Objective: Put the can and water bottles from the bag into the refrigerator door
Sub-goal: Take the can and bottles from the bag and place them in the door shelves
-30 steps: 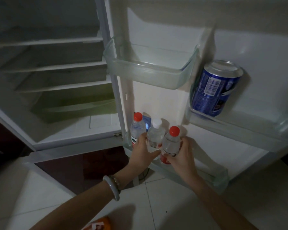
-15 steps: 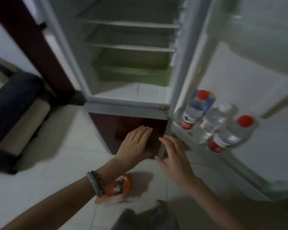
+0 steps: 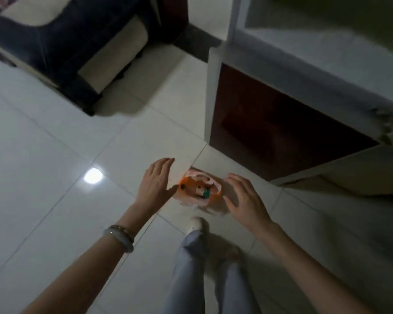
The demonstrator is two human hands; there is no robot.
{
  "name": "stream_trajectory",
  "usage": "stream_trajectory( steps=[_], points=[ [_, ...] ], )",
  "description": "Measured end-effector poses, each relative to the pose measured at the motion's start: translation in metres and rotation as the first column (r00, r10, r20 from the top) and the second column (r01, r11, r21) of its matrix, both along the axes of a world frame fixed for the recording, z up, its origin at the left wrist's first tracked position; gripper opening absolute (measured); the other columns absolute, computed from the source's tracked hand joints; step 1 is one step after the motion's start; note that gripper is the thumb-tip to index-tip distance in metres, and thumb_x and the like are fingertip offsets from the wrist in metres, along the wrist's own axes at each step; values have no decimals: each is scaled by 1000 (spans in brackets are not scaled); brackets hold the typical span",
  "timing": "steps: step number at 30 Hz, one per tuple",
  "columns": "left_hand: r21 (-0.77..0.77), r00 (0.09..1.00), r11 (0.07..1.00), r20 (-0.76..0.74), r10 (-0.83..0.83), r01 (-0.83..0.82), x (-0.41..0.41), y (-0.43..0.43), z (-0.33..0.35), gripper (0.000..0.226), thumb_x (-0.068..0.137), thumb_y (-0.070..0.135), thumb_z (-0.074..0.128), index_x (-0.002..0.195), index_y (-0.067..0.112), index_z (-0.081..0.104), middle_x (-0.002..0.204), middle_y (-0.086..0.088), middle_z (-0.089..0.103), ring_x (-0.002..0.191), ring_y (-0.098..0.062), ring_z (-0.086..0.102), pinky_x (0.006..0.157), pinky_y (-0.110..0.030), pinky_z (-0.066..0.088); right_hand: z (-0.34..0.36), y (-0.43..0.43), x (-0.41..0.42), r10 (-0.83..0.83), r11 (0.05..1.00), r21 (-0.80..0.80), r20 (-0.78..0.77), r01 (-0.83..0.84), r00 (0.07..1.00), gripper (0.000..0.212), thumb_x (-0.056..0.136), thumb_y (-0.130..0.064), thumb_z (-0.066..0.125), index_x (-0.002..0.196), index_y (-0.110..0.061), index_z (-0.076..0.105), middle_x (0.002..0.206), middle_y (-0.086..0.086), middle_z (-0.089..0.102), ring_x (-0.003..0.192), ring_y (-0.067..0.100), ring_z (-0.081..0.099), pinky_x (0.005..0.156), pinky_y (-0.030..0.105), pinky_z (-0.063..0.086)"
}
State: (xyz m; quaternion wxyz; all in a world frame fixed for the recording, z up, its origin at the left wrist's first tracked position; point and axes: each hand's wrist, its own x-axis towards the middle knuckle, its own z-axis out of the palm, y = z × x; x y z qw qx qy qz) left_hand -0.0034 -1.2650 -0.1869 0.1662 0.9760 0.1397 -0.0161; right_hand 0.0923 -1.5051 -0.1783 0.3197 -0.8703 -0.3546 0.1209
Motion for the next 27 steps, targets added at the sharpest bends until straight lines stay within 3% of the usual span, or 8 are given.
stream_trajectory(
  steps=[4,11,16,19,22,24,27],
  points=[
    [-29,994,994,-54,100,-101,-27,14,-86,74,72,23,78,133,2,42,130,-19,50,119,-36,46,99,-45,39,-84,27,1,38,999,-7,-7,-38,999,45,75,3,69,117,-10,56,123,11,56,115,17,47,98,25,39],
    [-72,989,991,-100,108,-115,-43,14,-262,61,70,18,78,124,5,52,125,-16,55,114,-34,51,95,-42,42,-263,45,7,157,985,-62,-71,-161,985,32,82,-3,62,114,-5,58,122,11,57,118,25,51,95,40,47],
    [-37,988,999,-153,6,-12,-44,35,-383,50,67,17,80,112,9,60,120,-18,58,111,-36,54,89,-47,50,-377,77,12,265,960,-82,-39,-268,963,24,85,1,58,107,-5,61,115,9,59,111,19,51,94,26,43],
    [2,981,997,-182,-69,71,-44,43,-443,52,68,23,81,114,11,60,121,-17,58,111,-35,55,88,-45,51,-444,98,12,312,944,-98,-48,-316,949,24,87,-1,53,109,-6,60,119,10,57,115,20,50,101,26,38],
    [59,975,986,-172,-142,154,-47,44,-495,60,68,24,80,121,11,57,121,-18,59,109,-33,58,87,-40,51,-504,115,9,382,907,-170,-56,-386,922,30,92,-18,42,116,-9,57,126,9,55,119,23,49,102,29,36],
    [58,970,983,-184,-159,172,-51,42,-523,65,72,26,77,129,12,50,129,-15,54,114,-29,54,90,-37,49,-537,124,7,435,878,-203,-36,-433,899,29,92,-17,46,118,-9,55,128,11,53,117,24,50,100,32,41],
    [31,973,993,-206,-107,116,-53,40,-549,74,76,28,73,139,11,38,142,-12,43,124,-28,46,97,-37,46,-575,137,5,464,834,-319,-33,-449,885,23,90,-13,52,113,-12,51,119,9,52,107,23,51,86,26,43]
  ],
)
